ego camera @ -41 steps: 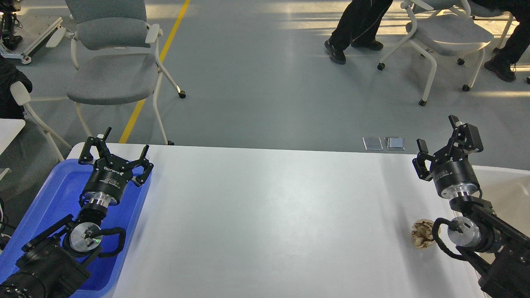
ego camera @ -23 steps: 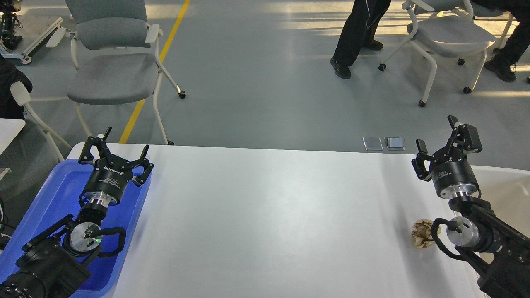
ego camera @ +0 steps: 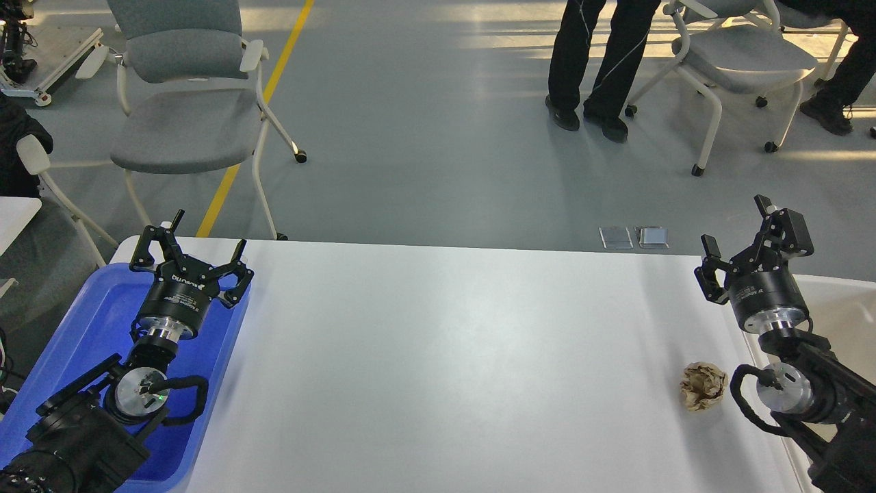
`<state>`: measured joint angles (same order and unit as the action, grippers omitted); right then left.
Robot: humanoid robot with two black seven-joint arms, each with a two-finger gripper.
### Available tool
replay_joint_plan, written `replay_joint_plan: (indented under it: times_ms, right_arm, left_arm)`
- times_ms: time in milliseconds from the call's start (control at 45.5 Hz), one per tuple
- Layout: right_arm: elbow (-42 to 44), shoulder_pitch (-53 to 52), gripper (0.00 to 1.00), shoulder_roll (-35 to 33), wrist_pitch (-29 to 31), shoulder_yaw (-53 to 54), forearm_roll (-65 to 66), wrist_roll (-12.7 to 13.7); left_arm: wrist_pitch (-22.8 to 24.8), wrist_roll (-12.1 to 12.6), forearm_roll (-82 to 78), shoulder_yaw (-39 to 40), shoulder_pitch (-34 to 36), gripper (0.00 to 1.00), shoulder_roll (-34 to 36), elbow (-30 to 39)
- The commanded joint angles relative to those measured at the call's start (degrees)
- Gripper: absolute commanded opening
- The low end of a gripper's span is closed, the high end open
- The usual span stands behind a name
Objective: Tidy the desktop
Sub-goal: 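Move the right gripper down toward the crumpled tan paper ball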
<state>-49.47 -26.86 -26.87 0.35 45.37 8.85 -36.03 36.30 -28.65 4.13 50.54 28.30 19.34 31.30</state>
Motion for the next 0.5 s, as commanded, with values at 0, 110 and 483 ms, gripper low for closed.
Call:
replay_joint_plan:
  times_ms: [0, 110, 483]
  right_arm:
    - [-0.62, 0.32, 1.00, -1.34, 1.58, 0.51, -0.94, 1.92]
    - [-1.76, 0.67, 1.00, -1.51, 1.41, 0.51, -6.29, 3.94]
    - [-4.58, 1.46, 1.00, -2.04, 0.61, 0.77, -13.95, 7.38]
  left_arm:
    - [0.00, -0.01, 0.00, 0.00, 0.00, 1.00, 0.00, -0.01]
    - [0.00, -0.01, 0.00, 0.00, 0.00, 1.00, 0.00, 0.08]
    - [0.35, 0.08, -0.08, 0.00, 0.00, 1.00, 0.00, 0.08]
